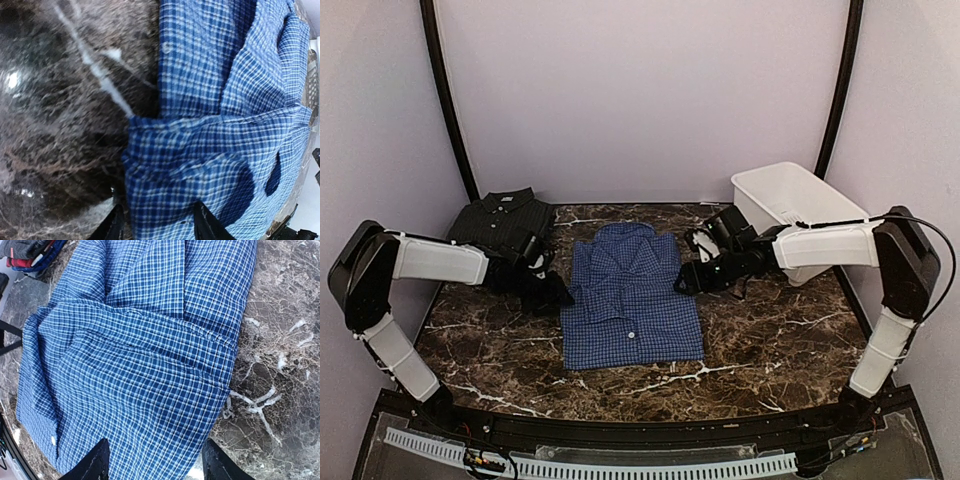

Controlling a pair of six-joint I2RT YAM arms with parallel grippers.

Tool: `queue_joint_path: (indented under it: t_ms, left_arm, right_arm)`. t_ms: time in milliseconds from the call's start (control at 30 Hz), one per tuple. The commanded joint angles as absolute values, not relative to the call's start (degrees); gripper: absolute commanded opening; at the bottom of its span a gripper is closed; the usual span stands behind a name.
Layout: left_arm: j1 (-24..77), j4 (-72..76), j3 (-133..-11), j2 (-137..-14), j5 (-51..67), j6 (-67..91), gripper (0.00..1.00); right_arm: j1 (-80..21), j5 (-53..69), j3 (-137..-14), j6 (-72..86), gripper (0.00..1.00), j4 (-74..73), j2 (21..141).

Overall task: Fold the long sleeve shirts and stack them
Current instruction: Fold the rectangle-folded shirt at the center of the board.

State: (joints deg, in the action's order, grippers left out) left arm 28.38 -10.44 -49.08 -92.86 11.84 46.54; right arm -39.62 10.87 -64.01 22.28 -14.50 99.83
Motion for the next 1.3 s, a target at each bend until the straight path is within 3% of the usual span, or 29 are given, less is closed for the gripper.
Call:
queue_joint_path:
  t_ms: [0,233,533,700,1033,1267]
  left_arm:
    - [27.8,-6.5,-53.1,-95.3,14.2,44.2,0.45]
    - [27.8,-0.8,-55.7,-97.1,18.5,41.9,0.35]
    - [27.2,8.1,-53.6,-97.0,22.2,39.1,0.08]
    - [26.4,4.3,-54.7,-100.8,18.9,40.0,0.0]
    - [26.2,3.4,-55.7,-100.5,18.1,39.9,0.04]
    - [26.3,1.5,-57.3,-98.6,18.0,39.1,0.11]
  right_arm:
    - [-38.9,11.6,-65.6,21.7,0.6,-12.4,102.0]
    - [-38.9,11.9,-66.4,21.4,0.6,-12.3,102.8]
    - [-39.0,12.0,-68.2,21.4,0.6,-12.4,103.2]
    - [-41.0,12.5,-72.9,21.4,0.56,-13.1,105.3]
    - [-46.8,14.2,-89.1,21.6,0.34,-14.9,117.3]
    - [-47.7,15.6,-98.8,22.6,0.32,-16.3,127.6]
